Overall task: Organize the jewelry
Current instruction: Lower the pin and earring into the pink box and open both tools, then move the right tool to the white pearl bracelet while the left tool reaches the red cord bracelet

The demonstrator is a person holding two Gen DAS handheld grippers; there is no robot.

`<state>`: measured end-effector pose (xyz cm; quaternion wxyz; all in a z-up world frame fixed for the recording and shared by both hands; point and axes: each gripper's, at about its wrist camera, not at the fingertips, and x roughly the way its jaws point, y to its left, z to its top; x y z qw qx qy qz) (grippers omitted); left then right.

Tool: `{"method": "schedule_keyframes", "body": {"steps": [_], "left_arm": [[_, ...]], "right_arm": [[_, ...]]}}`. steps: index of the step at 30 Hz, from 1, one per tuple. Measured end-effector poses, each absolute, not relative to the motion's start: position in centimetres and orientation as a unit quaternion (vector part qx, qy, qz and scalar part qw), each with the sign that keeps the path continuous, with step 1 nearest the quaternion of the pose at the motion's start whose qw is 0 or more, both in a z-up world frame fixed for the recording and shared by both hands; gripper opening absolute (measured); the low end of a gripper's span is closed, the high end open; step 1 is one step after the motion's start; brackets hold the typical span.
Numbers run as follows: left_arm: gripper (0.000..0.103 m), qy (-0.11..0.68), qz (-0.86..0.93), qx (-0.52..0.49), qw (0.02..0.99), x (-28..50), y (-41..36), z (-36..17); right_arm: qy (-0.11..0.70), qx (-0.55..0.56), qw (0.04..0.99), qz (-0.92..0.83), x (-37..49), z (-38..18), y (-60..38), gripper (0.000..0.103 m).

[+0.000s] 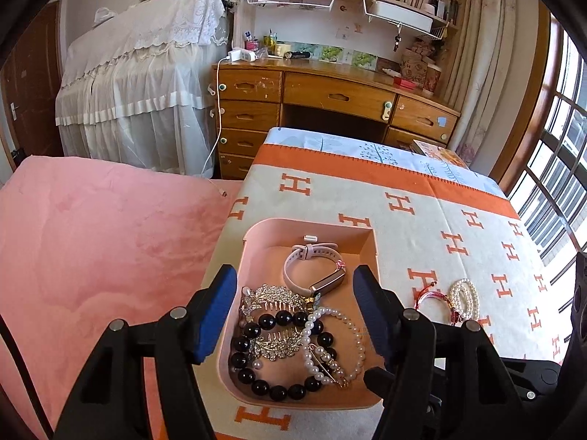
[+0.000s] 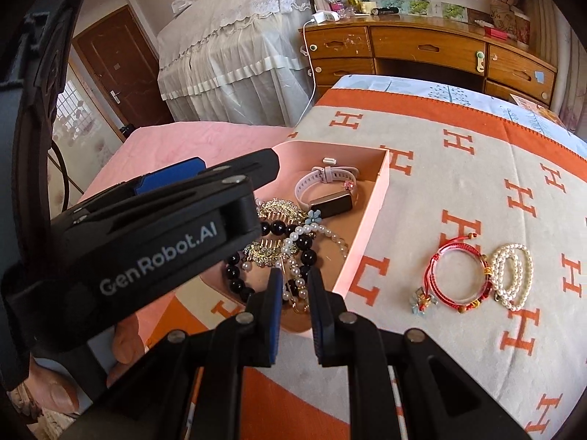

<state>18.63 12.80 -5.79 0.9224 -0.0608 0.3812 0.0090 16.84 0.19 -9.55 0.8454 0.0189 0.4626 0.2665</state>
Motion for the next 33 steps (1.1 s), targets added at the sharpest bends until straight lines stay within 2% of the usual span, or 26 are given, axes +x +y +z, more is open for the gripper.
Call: {"method": "schedule_keyframes", "body": {"steps": [16,33], "left_arm": [[0.068,0.366,-0.009,-0.033,0.930,16.8,9.7,-4.0],[0.069,0.384,-0.045,0.012,0.922,15.7,2.9,-5.2]], "right_arm": [[0.446,0.031,0.859,0.248,15.6,-8.8,-3.6,0.014],[0.449,0.075,0.866,0.206,16.3,-9.7,-10.6,0.015]]}}
